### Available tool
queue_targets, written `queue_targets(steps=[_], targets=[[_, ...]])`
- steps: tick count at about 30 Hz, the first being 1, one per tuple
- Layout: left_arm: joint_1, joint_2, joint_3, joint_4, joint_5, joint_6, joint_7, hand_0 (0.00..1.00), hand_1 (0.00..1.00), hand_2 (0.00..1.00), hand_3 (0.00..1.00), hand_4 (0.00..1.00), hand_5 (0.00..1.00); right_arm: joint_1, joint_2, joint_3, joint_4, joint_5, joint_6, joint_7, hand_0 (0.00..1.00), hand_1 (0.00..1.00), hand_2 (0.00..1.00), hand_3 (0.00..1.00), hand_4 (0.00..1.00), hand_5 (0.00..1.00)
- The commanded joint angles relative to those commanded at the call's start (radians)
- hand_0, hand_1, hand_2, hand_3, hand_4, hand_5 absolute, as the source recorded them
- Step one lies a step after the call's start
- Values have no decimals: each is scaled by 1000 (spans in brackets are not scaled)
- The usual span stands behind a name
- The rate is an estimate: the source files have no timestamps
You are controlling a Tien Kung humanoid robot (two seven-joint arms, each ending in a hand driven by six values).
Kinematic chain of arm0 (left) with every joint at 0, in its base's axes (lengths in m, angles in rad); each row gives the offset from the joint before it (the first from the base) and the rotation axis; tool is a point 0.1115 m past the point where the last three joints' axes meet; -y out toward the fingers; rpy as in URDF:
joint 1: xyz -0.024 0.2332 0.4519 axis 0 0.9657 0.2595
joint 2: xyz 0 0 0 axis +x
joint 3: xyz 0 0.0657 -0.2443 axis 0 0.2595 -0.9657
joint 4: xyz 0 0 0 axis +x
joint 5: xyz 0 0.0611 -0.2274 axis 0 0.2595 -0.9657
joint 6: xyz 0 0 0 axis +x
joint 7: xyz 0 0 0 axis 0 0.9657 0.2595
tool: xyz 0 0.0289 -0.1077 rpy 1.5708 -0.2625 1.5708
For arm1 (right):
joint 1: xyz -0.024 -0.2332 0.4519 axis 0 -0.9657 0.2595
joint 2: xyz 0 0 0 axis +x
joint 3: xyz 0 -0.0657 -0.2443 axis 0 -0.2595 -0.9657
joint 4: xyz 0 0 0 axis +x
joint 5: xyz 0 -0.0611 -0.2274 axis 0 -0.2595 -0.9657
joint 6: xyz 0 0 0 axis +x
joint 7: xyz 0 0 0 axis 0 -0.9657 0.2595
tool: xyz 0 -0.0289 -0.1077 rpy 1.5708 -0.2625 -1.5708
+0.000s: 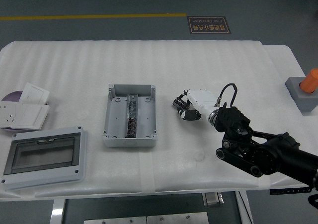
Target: Pick up the battery,place it into the box
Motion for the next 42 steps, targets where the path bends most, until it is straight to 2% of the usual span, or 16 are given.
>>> queue_targets(steps=[6,13,30,31,36,37,42], targets=[[0,-1,1,0,-1,0,-1,656,673,591,601,520,630,-2,0,-5,1,-5,-14,3,645,588,413,747,588,404],[1,0,-4,0,3,-1,0,656,673,593,601,519,631,-4,1,-12,0,-6,-14,2,629,579,396,737,539,350],[2,-1,-7,0,4,-2,-4,656,674,593,601,516,629,-19,-9,15,32,-30,-50,1,624,577,374,736,520,337],[2,-1,-7,0,4,-2,-4,657,674,594,601,516,629,-20,-10,20,36,-32,-52,2,595,554,354,705,287,155],[2,-2,-8,0,4,-1,-5,657,674,594,601,516,629,-32,-22,56,80,-35,-69,8,595,554,354,705,287,155],[2,-3,-8,0,4,-1,-5,657,674,594,601,516,629,-34,-25,63,95,-35,-72,9,578,554,342,678,278,31],[4,-3,-12,0,8,-2,-2,657,674,594,601,516,629,-46,-36,91,196,9,-103,31,578,554,342,678,278,31]])
